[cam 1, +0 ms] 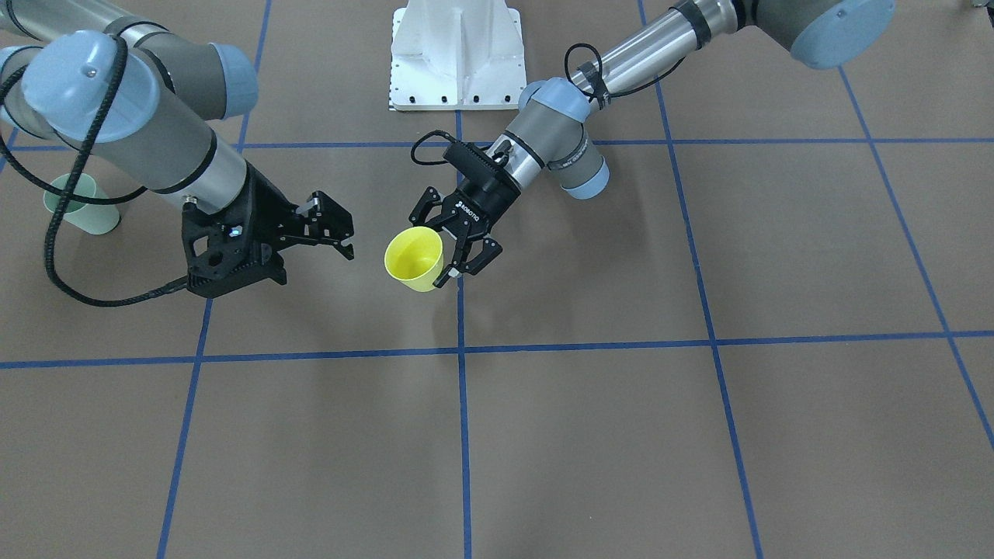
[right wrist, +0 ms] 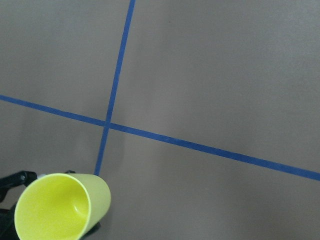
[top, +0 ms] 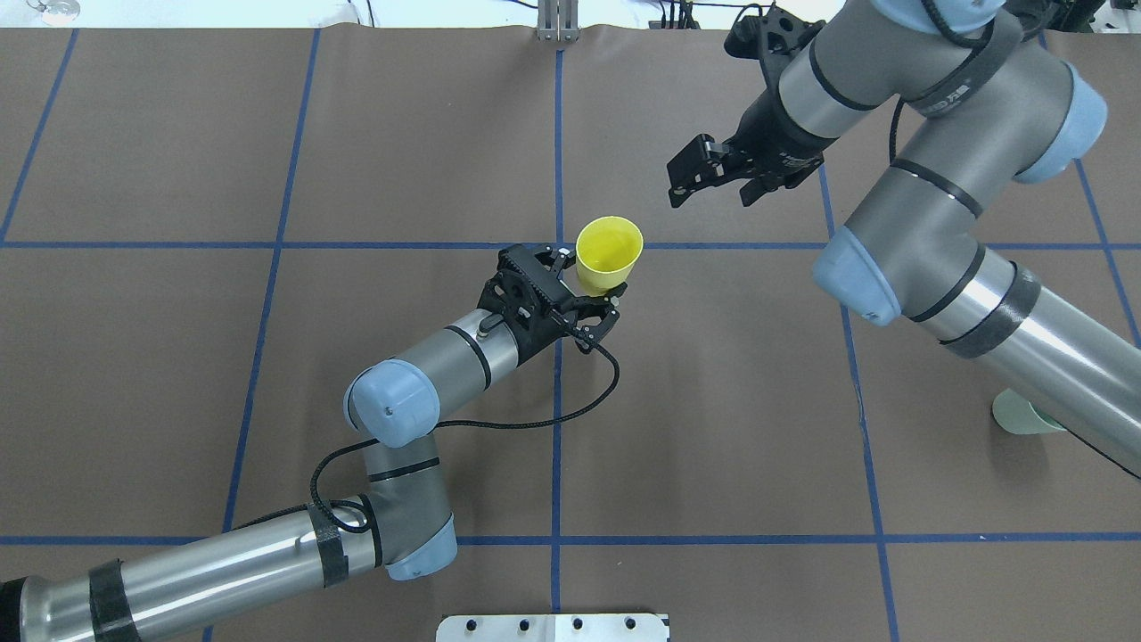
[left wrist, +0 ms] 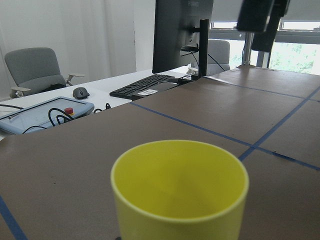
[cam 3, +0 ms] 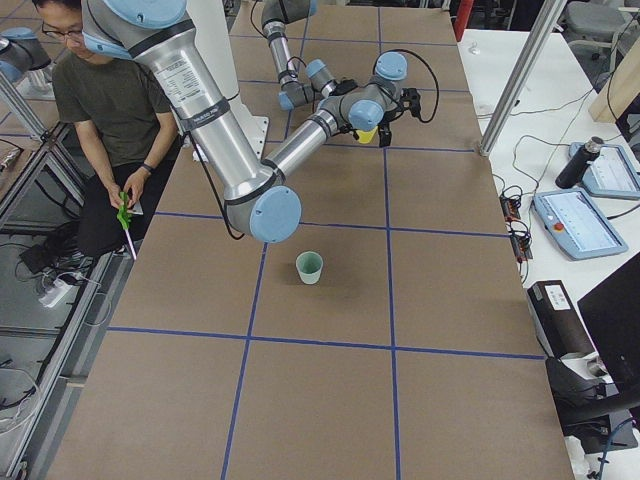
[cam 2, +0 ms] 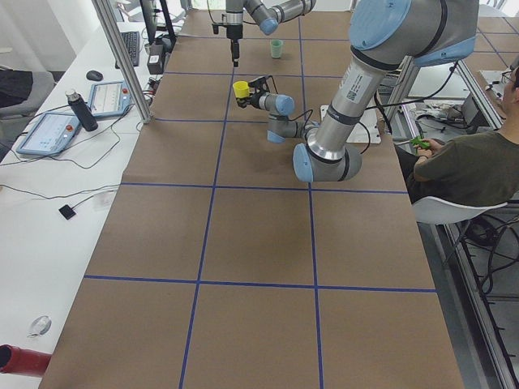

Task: Transfer and stack yellow cup on green cup

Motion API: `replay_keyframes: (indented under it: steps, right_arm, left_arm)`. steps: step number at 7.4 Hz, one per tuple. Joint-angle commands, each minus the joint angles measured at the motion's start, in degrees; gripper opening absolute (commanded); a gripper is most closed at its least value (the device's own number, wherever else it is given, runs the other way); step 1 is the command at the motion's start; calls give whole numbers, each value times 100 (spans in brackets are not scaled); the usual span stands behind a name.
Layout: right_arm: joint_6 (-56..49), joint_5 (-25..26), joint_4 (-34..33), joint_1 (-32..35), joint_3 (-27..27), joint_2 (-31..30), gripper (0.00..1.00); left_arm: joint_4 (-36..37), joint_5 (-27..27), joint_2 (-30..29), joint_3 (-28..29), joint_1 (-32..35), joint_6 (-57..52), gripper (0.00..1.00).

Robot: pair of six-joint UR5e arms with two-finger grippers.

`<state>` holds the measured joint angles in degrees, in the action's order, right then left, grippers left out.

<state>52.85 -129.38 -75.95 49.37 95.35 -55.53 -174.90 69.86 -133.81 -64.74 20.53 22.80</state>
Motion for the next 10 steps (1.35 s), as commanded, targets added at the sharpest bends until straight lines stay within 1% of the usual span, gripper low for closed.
replay_keyframes:
  steps: [1,2,3,5,6,7,8,10]
  right_arm:
    - [235,229,213,-138,-165,208,100]
    - [235,255,221,-164,-270,287,100]
    - [235,272,221,-234,-332,340,100]
    - [235,316,230,-489,-394,306,99]
    - [252,308,230,-507,-386,288,92]
    - [244,256,239,-489,-298,201,81]
    - [243,255,239,-489,-245,148,78]
    - [243,246,239,-550,-219,139,78]
  left_arm:
    - [-53,-34,39,-21,-83,-21,18]
    - [-53,-34,31,-21,-101,-3,18]
    - [-53,-43,31,-21,-128,5,21]
    - [-62,-60,-4,-30,-163,23,22]
    - [-62,-60,-4,-30,-163,32,22]
    - [-62,-60,-4,-30,-163,32,22]
    - [-62,-60,-4,-30,-163,32,22]
    - [-62,-69,-13,-48,-163,41,22]
